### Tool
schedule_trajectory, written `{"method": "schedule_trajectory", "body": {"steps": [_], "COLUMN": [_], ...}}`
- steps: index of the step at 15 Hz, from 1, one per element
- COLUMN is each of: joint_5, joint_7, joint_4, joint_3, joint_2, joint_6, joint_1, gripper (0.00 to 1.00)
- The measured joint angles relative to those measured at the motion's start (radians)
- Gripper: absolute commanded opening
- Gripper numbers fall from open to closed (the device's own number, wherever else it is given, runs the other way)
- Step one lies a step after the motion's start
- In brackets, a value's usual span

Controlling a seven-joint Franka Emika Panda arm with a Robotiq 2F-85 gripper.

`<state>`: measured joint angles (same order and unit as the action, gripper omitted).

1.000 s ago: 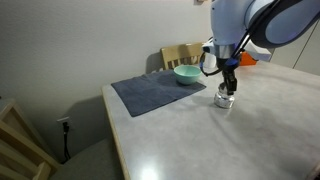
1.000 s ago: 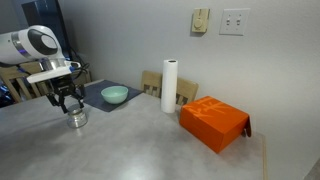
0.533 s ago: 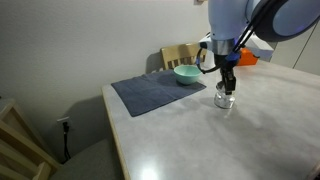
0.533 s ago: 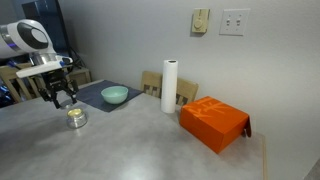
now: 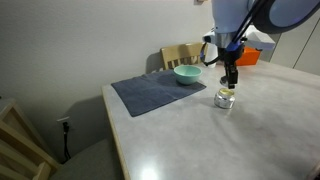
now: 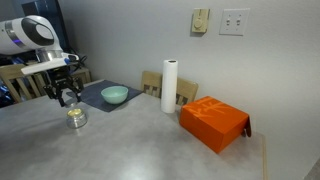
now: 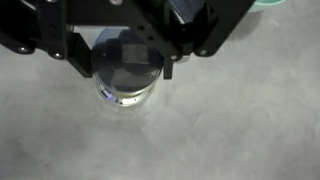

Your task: Cover the silver bottle with the silver lid

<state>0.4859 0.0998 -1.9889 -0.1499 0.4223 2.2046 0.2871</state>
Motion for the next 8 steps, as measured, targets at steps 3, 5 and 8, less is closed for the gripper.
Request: {"method": "schedule_trajectory", "body": {"steps": [3, 5, 8], "joint_5": [-0.048, -0.086, -0.123], "joint_7": [0.057, 0.111, 0.171], "joint_4": [0.003, 0.007, 0.011], "joint_3": [0.0, -0.002, -0.005], "joint_2": [0.002, 0.006, 0.01], "joint_6": [-0.016, -0.025, -0.046], "joint_1": [-0.022, -0.035, -0.042], "gripper": [0.44, 0.44, 0.44]}}
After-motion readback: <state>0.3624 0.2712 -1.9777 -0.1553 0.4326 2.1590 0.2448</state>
